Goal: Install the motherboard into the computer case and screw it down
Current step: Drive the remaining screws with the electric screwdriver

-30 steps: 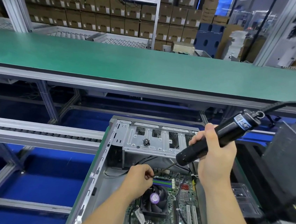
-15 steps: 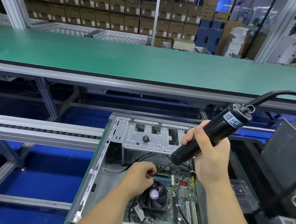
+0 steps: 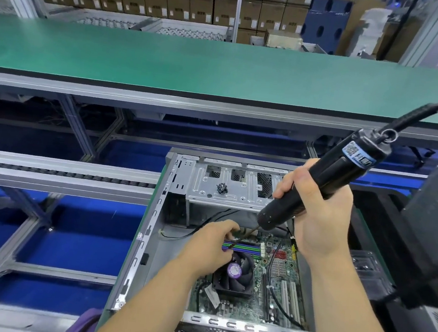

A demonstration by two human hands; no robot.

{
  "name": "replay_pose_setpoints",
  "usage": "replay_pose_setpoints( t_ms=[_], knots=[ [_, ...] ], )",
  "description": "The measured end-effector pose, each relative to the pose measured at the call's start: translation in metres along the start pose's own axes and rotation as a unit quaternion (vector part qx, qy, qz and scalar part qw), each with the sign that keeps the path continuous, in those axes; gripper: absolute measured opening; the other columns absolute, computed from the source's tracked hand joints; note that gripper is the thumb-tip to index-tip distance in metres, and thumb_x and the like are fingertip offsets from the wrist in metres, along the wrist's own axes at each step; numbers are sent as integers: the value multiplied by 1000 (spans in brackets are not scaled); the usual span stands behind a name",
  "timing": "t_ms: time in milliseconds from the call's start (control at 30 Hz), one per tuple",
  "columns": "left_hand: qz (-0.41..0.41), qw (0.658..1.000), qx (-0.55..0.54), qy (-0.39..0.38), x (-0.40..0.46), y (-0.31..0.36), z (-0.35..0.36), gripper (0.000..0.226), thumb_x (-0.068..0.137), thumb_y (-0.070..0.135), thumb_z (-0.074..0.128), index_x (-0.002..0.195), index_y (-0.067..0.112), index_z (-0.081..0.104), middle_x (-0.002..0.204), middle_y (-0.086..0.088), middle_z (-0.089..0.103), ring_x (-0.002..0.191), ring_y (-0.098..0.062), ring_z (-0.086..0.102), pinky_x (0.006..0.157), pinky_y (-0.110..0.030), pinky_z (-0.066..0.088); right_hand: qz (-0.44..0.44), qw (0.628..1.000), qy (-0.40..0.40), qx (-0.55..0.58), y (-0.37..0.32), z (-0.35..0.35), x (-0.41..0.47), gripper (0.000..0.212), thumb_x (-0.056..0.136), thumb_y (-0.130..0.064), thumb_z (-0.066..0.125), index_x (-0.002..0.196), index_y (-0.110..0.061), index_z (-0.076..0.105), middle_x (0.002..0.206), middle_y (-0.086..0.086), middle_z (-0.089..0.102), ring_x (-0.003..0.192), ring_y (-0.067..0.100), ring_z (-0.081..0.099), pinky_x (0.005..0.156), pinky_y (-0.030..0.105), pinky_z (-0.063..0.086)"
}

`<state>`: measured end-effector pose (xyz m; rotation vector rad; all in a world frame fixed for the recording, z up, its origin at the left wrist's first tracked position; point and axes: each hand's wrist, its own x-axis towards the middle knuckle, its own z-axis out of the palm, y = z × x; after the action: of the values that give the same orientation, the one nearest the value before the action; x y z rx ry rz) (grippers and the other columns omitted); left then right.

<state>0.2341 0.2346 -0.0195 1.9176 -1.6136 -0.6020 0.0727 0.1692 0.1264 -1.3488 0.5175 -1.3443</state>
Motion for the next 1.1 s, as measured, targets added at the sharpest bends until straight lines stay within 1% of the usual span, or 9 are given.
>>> replay_pose_setpoints(
  t_ms=[133,233,300,367,533,700,900,1000,1100],
  knots=[
    [-91,988,-120,-17,2,-6,-20,36,81,17,62,113,31,58,102,13,60,81,-7,57,69,-20,47,22,1000,-8,11,-1,0,-1,35,74,-59,83,81,-30,65,68,7,61,65,32,58,71,44,51],
    [-132,983,-62,-111,5,-19,-36,17,79,33,70,92,24,64,82,10,64,66,-6,55,63,-28,49,26,999,-26,8,-3,1,0,32,77,-54,83,80,-28,64,68,8,60,64,32,58,71,42,51],
    [-149,965,-27,-214,-1,-27,-41,39,70,54,79,79,19,64,67,10,59,58,-8,51,54,-25,42,27,999,-35,16,-6,2,0,30,80,-48,82,79,-26,62,67,8,59,64,32,57,69,43,50],
    [-148,951,-12,-270,-8,-31,-36,46,64,57,85,70,19,59,57,10,55,51,-9,47,51,-23,37,31,998,-49,25,-10,4,0,31,79,-51,82,79,-27,63,68,8,59,65,32,56,69,43,50],
    [-97,962,34,-252,-11,-32,-23,51,61,47,91,71,15,53,65,1,55,56,-12,45,53,-28,37,58,993,-90,41,-15,10,-1,35,74,-56,84,84,-28,65,68,7,59,64,31,56,67,42,51],
    [-79,964,32,-250,-10,-33,-23,46,62,44,90,73,14,57,67,2,57,54,-9,45,52,-25,38,83,983,-151,66,-6,22,-11,35,75,-55,84,88,-28,65,68,6,59,62,29,56,66,42,49],
    [-119,939,-41,-321,-4,-37,-23,14,81,17,80,82,22,67,74,7,62,68,-10,56,66,-29,48,84,976,-187,78,-4,24,-11,34,79,-52,82,91,-25,65,68,5,61,61,29,56,68,43,48],
    [-136,949,-47,-280,1,-38,-25,22,82,1,66,78,23,68,72,4,63,66,-11,56,65,-26,47,91,972,-195,90,-3,24,-9,36,79,-52,82,91,-24,64,68,5,61,60,29,56,68,47,47],
    [-154,973,-61,-161,9,-33,-25,26,81,3,53,68,22,63,71,6,63,68,-12,57,66,-27,48,103,969,-206,93,-1,29,-10,38,77,-53,83,92,-23,64,67,7,61,60,29,56,67,47,47]
  ],
)
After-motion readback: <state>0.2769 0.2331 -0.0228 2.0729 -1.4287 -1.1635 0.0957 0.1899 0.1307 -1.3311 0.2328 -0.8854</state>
